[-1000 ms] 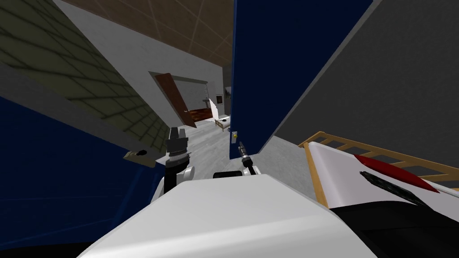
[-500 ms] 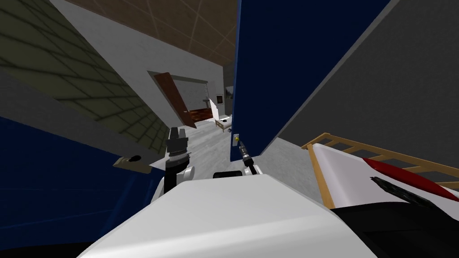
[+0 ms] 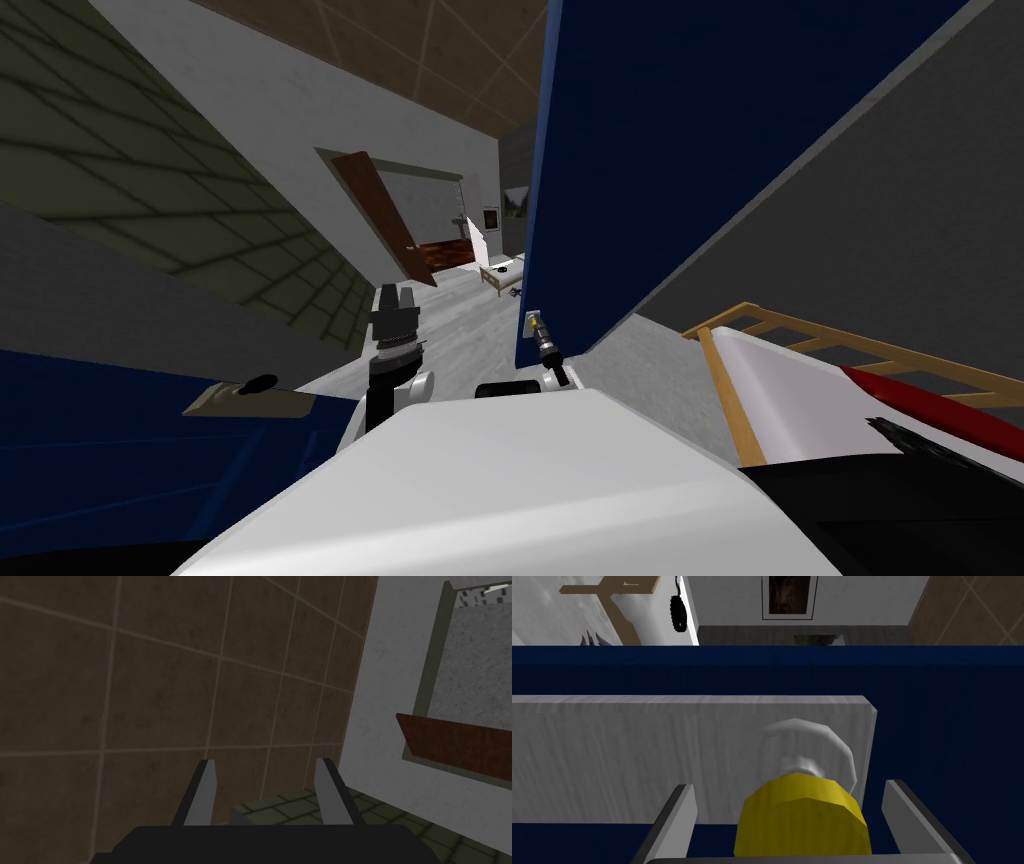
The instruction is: Push the door open
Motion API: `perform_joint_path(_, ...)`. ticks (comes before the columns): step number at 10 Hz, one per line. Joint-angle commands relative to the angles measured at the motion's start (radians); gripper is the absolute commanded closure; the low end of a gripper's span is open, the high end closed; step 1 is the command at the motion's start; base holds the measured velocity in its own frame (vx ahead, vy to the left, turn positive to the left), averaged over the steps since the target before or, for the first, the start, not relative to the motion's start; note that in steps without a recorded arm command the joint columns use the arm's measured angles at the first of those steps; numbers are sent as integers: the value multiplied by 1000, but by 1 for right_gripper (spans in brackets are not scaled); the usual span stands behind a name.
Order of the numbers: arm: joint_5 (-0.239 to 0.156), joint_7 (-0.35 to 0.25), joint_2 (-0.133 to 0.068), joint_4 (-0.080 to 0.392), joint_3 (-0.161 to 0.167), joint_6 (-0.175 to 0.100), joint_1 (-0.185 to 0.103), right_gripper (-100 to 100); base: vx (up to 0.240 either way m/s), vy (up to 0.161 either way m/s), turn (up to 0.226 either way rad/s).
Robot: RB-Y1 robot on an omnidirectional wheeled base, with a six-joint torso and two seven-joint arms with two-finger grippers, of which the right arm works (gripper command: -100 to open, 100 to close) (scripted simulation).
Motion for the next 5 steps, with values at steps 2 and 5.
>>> perform_joint_path(2,0,0,-2,-1,0,1,1,100,-13,-3,3)
perform_joint_path(5,0,0,-2,-1,0,1,1,100,-17,-2,-1)
